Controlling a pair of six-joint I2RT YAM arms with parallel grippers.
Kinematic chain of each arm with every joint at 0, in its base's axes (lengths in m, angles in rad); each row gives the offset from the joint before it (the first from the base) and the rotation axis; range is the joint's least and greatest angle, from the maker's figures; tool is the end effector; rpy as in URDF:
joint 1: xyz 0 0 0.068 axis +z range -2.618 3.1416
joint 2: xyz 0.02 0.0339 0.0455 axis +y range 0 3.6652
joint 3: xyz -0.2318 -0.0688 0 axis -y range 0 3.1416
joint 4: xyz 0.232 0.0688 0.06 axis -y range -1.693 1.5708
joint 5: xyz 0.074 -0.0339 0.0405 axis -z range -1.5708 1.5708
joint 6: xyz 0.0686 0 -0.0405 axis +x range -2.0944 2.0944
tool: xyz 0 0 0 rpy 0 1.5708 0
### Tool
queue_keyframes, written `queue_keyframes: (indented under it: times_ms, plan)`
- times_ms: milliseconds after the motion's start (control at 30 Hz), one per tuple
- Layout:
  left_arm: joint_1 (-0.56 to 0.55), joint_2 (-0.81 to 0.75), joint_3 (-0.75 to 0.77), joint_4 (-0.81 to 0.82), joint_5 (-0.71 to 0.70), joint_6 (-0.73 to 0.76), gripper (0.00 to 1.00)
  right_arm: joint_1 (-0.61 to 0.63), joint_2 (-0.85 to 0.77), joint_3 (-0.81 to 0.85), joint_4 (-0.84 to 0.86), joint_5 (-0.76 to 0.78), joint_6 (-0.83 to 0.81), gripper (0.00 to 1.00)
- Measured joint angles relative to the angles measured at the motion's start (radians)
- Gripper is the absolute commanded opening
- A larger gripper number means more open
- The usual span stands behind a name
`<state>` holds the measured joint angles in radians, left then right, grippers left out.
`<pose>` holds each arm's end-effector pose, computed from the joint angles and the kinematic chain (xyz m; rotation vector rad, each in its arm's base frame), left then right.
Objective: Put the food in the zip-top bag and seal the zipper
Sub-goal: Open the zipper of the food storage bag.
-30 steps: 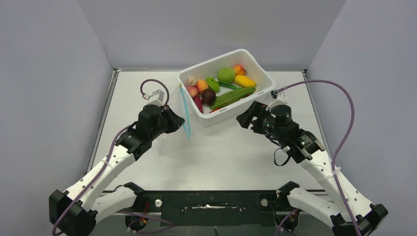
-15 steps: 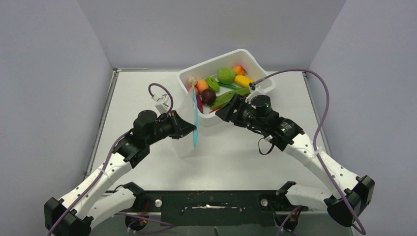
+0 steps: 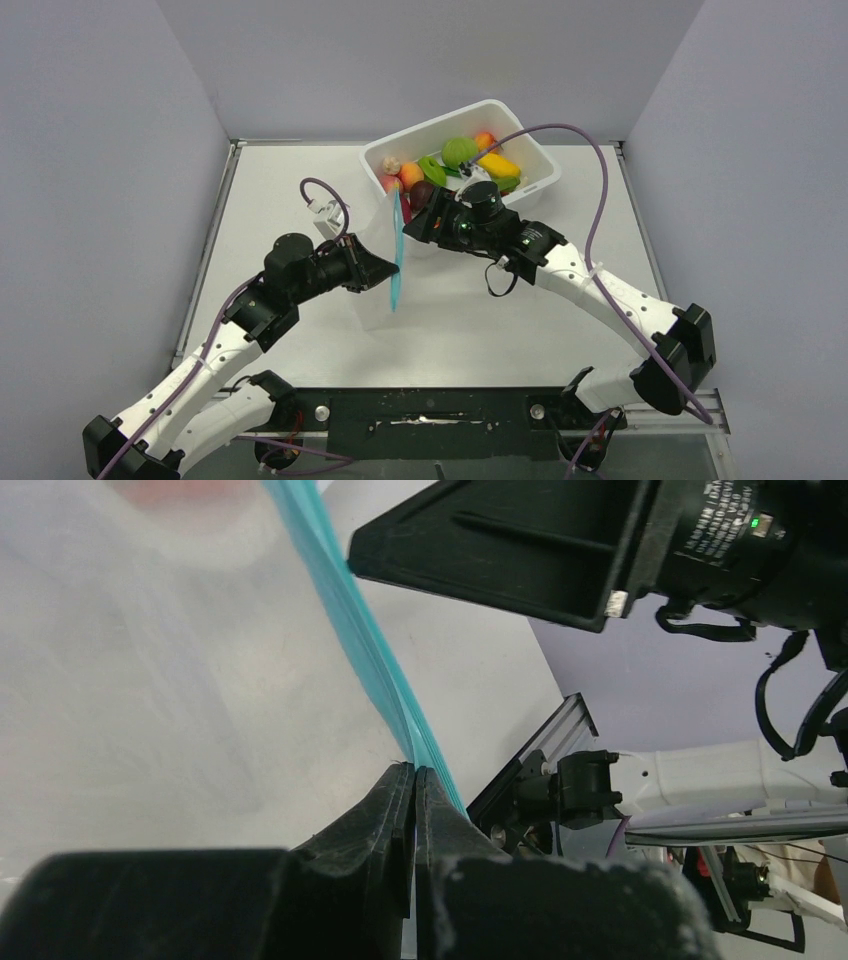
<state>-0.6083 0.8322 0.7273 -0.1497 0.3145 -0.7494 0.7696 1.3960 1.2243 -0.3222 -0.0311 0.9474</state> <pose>0.1813 -0.1521 0.2852 0.1027 1.9960 -1.2078 0.2456 0.2409 0.2937 0.1790 2.2436 1.0404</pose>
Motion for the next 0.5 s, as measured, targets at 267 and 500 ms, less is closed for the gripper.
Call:
queue_keyframes:
  times_ms: [267, 500]
  plan:
    - [-0.002, -0.012, -0.018, -0.015, 0.008, 0.010, 0.00, 0.010, 0.069, 0.030, 0.000, -0.020, -0.005, 0.51]
    - [-0.002, -0.012, -0.018, -0.032, 0.008, 0.030, 0.00, 0.010, 0.076, 0.047, -0.008, -0.029, -0.005, 0.51]
